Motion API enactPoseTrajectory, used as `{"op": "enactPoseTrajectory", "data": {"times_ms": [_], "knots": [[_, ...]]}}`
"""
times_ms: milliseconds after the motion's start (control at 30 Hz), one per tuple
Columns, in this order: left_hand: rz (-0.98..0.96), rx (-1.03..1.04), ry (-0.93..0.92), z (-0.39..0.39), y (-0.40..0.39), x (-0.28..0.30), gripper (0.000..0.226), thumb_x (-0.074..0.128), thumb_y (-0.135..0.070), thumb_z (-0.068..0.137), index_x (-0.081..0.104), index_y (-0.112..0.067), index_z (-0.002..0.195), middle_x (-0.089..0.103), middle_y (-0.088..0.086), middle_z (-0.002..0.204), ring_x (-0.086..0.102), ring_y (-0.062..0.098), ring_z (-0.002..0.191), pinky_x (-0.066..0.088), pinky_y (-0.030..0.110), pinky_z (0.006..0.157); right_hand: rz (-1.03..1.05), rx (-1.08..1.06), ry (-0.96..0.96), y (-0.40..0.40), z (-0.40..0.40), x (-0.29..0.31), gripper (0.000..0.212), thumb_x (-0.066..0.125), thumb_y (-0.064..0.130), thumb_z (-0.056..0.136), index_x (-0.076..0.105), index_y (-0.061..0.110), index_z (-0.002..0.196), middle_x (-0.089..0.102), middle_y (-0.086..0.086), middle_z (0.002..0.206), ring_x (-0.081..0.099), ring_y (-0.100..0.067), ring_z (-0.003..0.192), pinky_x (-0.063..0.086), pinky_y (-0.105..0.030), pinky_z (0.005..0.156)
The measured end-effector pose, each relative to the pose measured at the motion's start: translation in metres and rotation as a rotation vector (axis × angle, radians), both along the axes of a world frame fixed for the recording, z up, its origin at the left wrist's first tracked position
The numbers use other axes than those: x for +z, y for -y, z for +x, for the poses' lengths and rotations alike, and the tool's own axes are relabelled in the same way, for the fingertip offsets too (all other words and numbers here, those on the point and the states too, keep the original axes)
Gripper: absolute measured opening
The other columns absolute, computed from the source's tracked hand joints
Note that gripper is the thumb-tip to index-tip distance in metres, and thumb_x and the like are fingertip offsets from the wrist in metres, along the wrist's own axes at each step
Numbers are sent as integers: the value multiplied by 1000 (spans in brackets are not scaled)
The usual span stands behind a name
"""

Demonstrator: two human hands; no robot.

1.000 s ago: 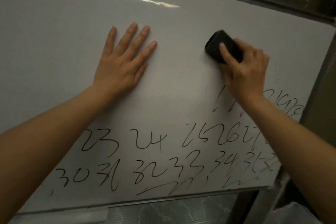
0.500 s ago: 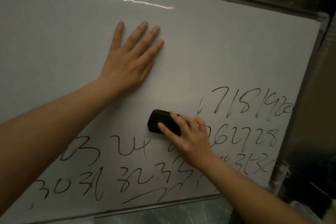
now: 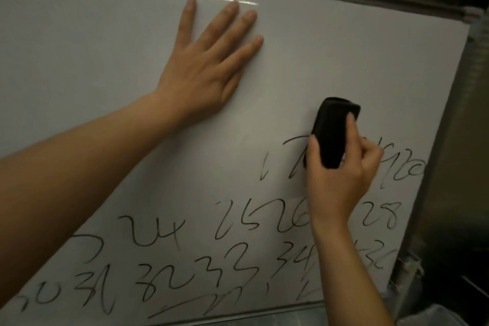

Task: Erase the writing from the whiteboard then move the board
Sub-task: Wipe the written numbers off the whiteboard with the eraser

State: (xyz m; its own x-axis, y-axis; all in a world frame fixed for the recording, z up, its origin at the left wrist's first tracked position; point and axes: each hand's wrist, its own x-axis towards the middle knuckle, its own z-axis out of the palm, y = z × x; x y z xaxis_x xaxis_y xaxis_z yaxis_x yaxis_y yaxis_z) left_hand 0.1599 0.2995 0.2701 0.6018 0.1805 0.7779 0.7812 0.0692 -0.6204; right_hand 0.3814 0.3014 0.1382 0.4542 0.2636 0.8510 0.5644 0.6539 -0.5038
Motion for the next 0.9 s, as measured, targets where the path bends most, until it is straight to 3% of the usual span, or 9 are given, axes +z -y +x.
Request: {"op": "enactPoseTrajectory", "data": {"times_ms": [133, 267, 433, 533, 700, 900], "knots": [[-29, 21, -75, 10, -7, 12, 49, 31, -28, 106, 31, -11, 152, 29, 16, 156, 25, 35, 144, 18, 66, 111, 18, 31, -40, -13, -2, 16, 62, 73, 21, 83, 48, 21, 139, 48, -15, 117, 42, -18, 105, 33, -9, 88], [-36, 73, -34, 24, -8, 14, 50, 27, -32, 106, 28, -16, 153, 25, 13, 158, 21, 34, 146, 14, 67, 110, 65, 52, 27, -20, -12, 13, 57, 71, 19, 84, 50, 18, 137, 49, -18, 120, 31, -9, 104, 40, -26, 85], [-35, 132, 77, 36, -7, -3, 52, 21, -35, 106, 19, -16, 155, 19, 12, 160, 16, 33, 147, 6, 59, 114, 126, 77, 156, -31, -7, 5, 51, 70, 19, 84, 54, 14, 133, 43, -14, 122, 44, -29, 99, 50, -39, 81], [-7, 156, 132, 39, -9, -14, 53, 22, -35, 107, 20, -14, 155, 22, 13, 159, 19, 33, 147, 8, 57, 115, 173, 78, 262, -39, 2, 5, 52, 70, 21, 85, 53, 15, 134, 37, -7, 122, 45, -32, 100, 49, -40, 83], [22, 169, 145, 45, -7, -15, 51, 25, -34, 107, 24, -12, 153, 26, 15, 157, 22, 36, 145, 14, 60, 113, 290, 65, 475, -54, 28, 18, 49, 69, 24, 87, 53, 15, 132, 51, -21, 116, 43, -33, 103, 44, -42, 85], [28, 212, 216, 53, -5, -22, 52, 26, -34, 106, 28, -9, 152, 28, 17, 156, 23, 37, 144, 15, 61, 114, 408, 42, 683, -66, 45, 32, 43, 68, 19, 87, 60, 12, 129, 54, -23, 115, 41, -33, 106, 35, -42, 83]]}}
